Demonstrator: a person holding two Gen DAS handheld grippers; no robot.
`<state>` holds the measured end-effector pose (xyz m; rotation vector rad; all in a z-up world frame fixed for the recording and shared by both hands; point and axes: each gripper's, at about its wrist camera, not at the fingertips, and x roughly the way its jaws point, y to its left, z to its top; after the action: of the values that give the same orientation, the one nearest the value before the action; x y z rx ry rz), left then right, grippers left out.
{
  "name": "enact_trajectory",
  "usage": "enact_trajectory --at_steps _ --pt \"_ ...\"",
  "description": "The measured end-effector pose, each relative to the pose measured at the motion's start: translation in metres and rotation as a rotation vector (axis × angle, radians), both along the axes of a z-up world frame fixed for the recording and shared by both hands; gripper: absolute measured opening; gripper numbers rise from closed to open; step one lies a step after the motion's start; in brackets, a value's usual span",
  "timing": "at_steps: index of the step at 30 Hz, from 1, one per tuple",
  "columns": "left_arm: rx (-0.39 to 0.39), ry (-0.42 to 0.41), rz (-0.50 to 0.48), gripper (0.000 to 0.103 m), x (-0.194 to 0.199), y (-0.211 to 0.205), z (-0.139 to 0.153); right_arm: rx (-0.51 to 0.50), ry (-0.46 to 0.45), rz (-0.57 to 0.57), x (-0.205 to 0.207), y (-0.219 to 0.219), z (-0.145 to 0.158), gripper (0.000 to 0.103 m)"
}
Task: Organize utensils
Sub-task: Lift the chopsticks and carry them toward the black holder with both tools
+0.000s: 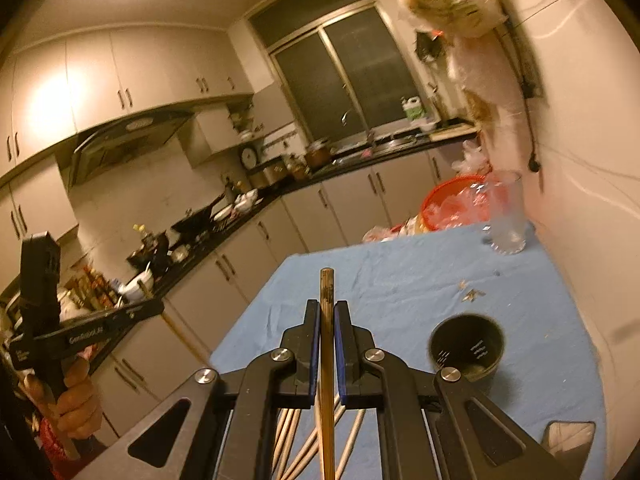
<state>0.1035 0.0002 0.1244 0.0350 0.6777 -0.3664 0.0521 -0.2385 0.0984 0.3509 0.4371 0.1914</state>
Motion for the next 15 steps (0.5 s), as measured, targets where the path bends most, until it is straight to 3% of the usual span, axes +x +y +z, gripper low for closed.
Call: enact_trajectory --at_steps 15 --pt "-0.053 -0.023 -0.159 0.007 -0.006 -0.071 0.046 0.051 -0.111 -0.216 0.007 -0.071 0.037 0.007"
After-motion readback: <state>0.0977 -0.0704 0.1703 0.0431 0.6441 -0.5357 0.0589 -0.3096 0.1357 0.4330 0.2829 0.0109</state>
